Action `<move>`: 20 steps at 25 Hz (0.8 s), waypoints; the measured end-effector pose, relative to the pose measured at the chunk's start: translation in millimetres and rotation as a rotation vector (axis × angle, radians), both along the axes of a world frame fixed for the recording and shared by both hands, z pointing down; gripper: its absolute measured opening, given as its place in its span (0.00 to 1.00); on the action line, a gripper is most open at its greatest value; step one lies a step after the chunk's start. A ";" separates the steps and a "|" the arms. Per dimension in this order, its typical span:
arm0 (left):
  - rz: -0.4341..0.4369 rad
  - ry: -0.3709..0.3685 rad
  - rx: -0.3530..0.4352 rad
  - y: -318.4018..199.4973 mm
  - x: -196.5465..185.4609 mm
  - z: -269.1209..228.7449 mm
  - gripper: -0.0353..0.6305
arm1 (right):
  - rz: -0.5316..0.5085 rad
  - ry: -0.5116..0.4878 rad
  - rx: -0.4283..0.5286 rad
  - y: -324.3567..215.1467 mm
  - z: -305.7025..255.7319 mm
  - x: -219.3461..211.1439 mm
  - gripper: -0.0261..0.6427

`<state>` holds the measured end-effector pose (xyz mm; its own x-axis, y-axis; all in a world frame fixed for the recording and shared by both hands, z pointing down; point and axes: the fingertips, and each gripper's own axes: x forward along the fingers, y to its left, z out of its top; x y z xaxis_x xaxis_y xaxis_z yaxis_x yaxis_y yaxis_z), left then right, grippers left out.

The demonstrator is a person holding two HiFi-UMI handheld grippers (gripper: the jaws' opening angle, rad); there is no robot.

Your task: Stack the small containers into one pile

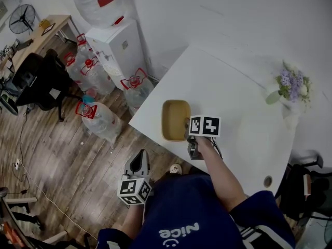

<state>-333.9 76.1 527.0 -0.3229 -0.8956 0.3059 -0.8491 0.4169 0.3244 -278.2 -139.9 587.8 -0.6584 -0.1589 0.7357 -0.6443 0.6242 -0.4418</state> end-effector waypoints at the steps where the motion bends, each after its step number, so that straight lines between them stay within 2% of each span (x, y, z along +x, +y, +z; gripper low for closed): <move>1: -0.002 0.000 -0.001 0.5 -0.4 0.1 0.08 | 0.002 0.003 0.003 -0.1 0.4 0.1 0.13; 11: -0.007 -0.003 -0.004 3.2 -0.7 0.4 0.08 | -0.029 -0.051 -0.007 2.1 -7.6 -3.5 0.13; 14: 0.000 -0.007 -0.004 2.2 0.7 0.9 0.08 | -0.049 -0.077 -0.016 3.7 -12.5 -4.1 0.23; 20: 0.016 -0.025 -0.002 -1.5 1.7 -3.1 0.08 | -0.024 -0.152 0.016 -3.9 -32.7 0.0 0.25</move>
<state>-332.2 74.6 523.9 -0.3164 -0.8999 0.3001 -0.8632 0.4043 0.3023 -278.2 -143.8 555.0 -0.7656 -0.1526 0.6250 -0.5556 0.6466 -0.5227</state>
